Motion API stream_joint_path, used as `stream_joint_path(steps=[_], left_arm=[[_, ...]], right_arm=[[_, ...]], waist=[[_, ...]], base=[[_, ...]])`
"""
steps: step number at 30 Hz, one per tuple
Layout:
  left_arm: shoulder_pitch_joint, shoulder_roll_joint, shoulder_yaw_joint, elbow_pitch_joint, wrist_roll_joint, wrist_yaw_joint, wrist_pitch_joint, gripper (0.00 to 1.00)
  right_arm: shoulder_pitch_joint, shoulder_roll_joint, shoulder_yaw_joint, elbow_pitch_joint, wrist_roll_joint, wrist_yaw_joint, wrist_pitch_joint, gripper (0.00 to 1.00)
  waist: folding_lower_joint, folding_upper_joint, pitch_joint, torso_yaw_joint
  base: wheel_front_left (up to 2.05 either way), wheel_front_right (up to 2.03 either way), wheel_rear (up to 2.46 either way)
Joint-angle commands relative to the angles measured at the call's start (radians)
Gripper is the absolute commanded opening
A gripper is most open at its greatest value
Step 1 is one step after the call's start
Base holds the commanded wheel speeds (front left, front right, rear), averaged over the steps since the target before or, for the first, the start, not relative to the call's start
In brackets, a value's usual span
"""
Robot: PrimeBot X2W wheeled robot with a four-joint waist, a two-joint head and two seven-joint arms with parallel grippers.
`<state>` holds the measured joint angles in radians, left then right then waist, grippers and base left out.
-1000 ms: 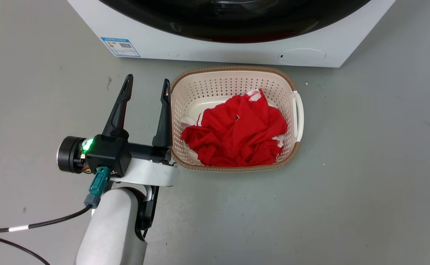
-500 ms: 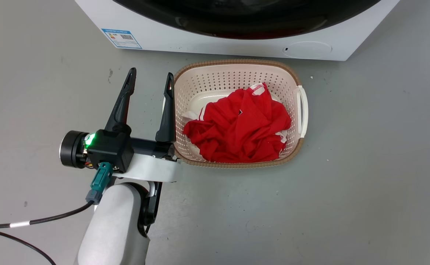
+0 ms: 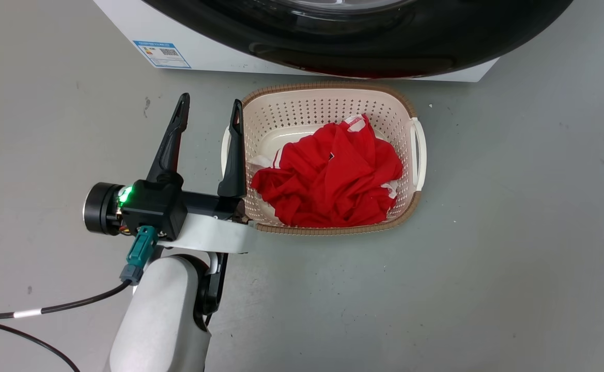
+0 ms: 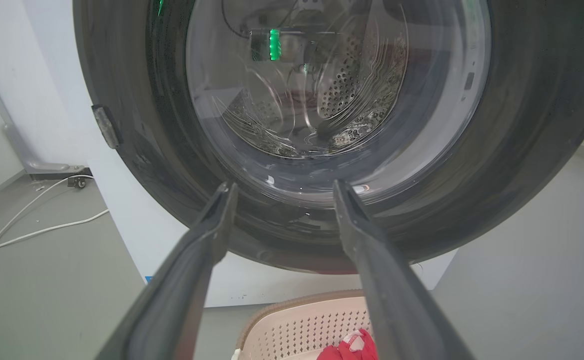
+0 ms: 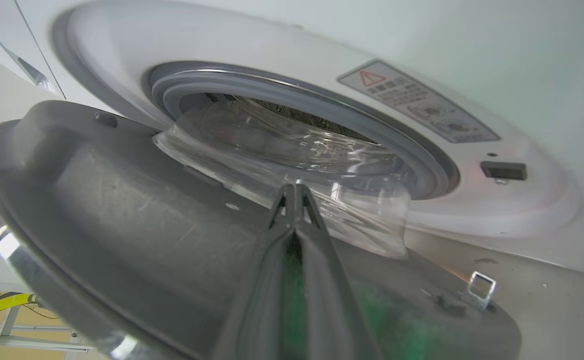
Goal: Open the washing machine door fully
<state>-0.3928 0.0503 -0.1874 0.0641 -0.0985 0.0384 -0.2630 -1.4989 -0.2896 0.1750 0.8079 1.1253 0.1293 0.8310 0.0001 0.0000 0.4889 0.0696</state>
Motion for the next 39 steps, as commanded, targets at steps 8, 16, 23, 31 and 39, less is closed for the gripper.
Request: stream_joint_path(steps=[8,16,23,31,39], left_arm=[[-0.009,0.000,0.002,0.008,0.000,0.000,-0.003,1.00],[0.042,0.000,0.011,0.034,0.001,-0.007,-0.003,1.00],[0.111,0.000,0.035,0.062,0.013,-0.024,-0.003,1.00],[0.190,0.000,0.064,0.082,0.026,-0.052,-0.002,1.00],[0.225,0.000,0.077,0.085,0.035,-0.070,-0.002,1.00]], right_arm=[[0.060,0.027,-0.016,-0.047,0.023,0.002,0.109,0.00],[0.192,0.061,-0.024,-0.120,0.067,0.003,0.184,0.00],[0.363,0.106,-0.001,-0.187,0.095,0.002,0.223,0.00],[0.558,0.177,0.035,-0.273,0.129,0.002,0.268,0.00],[0.666,0.228,0.078,-0.356,0.167,0.002,0.268,0.00]], waist=[[-0.0001,0.0000,-0.014,-0.001],[-0.0001,0.0000,-0.121,0.007],[-0.0001,0.0000,-0.248,0.011],[-0.0001,0.0000,-0.359,0.022],[-0.0001,0.0000,-0.401,0.048]], base=[[0.00,0.00,0.00],[0.00,0.00,0.00],[0.00,0.00,0.00],[0.00,0.00,0.00],[0.00,0.00,0.00]])
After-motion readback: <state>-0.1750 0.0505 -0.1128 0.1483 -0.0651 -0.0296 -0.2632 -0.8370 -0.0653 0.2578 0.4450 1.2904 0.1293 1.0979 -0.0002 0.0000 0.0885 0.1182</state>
